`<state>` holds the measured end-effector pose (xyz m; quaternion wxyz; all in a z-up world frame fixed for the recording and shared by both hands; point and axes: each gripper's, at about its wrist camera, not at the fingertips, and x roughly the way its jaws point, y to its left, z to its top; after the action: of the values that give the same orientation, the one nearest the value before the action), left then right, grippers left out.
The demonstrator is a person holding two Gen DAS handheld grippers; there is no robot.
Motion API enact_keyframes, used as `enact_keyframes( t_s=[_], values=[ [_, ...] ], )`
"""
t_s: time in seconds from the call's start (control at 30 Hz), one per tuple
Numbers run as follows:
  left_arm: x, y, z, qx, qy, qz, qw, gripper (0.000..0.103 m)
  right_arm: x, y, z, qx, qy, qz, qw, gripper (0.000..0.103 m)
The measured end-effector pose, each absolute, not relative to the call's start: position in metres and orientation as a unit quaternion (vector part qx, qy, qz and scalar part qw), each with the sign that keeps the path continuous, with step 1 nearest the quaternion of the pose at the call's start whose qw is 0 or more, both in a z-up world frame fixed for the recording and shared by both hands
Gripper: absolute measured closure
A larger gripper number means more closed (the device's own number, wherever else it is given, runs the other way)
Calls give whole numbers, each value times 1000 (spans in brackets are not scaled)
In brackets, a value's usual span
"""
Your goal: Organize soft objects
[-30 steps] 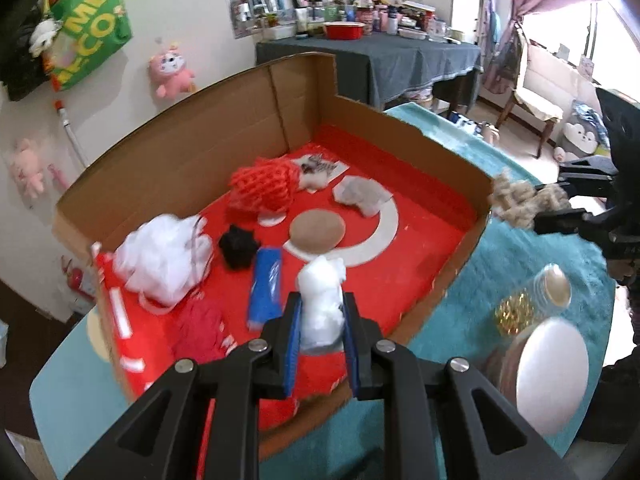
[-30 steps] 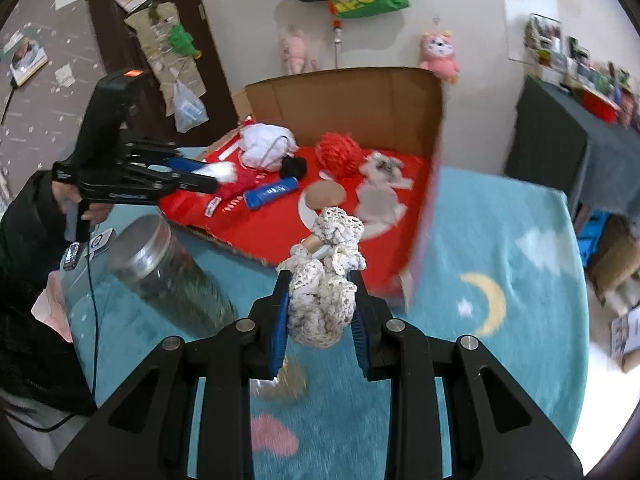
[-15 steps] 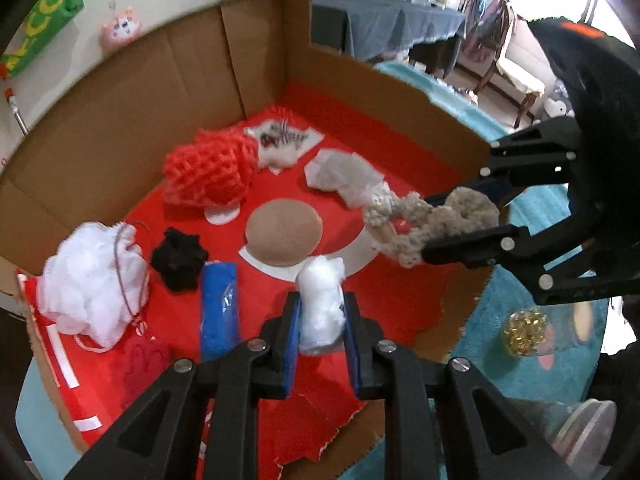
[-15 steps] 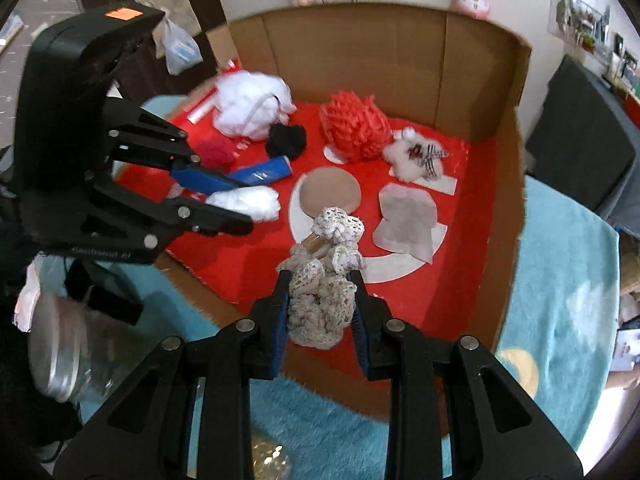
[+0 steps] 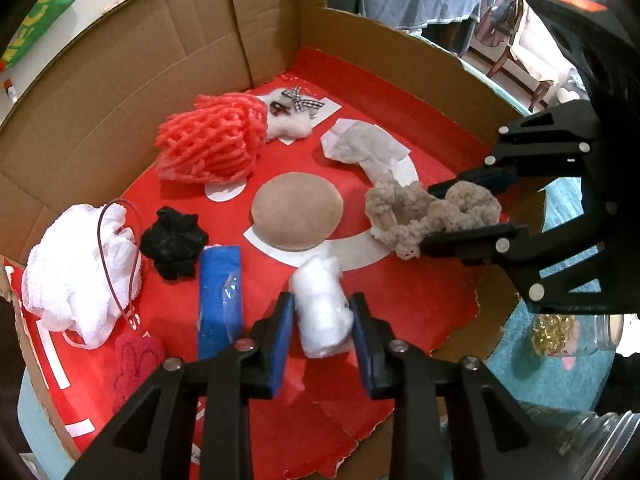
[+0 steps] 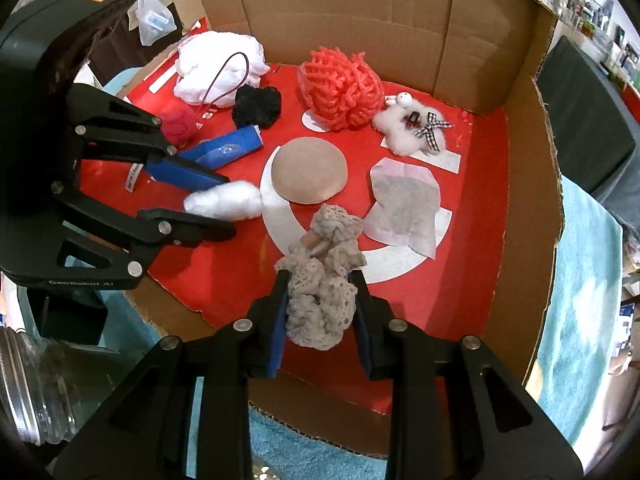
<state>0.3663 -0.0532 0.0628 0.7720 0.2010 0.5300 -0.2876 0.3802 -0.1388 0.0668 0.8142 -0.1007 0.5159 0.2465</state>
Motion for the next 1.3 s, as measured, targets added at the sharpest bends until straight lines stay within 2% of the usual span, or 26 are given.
enact_keyframes(
  t_s=[0.2,0.27,0.3,0.33,0.43,0.5,0.6,0.7,0.9,1.3],
  values=[
    [363,-44,70,190,522,-281,783,54,384,-132,62,-106,517,238,815,73],
    [360,-38,77,179,516,-277,790,47,384,-130,63,-105,517,234,817,64],
    [358,-37,79,175,513,-274,794,44,382,-129,65,-104,516,236,817,50],
    [356,-33,83,169,508,-270,801,39,381,-128,67,-104,513,240,818,44],
    [348,-20,94,146,497,-253,817,32,373,-121,76,-119,497,231,828,43],
    [343,-10,102,126,491,-238,829,21,368,-121,84,-117,490,223,834,43],
    [336,5,114,90,480,-204,848,10,362,-124,99,-103,485,204,844,43],
    [325,20,124,60,473,-165,863,1,358,-127,110,-91,482,176,853,35],
    [301,29,124,24,466,-113,877,0,345,-129,123,-57,482,143,862,25],
    [294,37,96,-21,488,-49,871,0,348,-135,102,15,508,119,853,25]
  ],
)
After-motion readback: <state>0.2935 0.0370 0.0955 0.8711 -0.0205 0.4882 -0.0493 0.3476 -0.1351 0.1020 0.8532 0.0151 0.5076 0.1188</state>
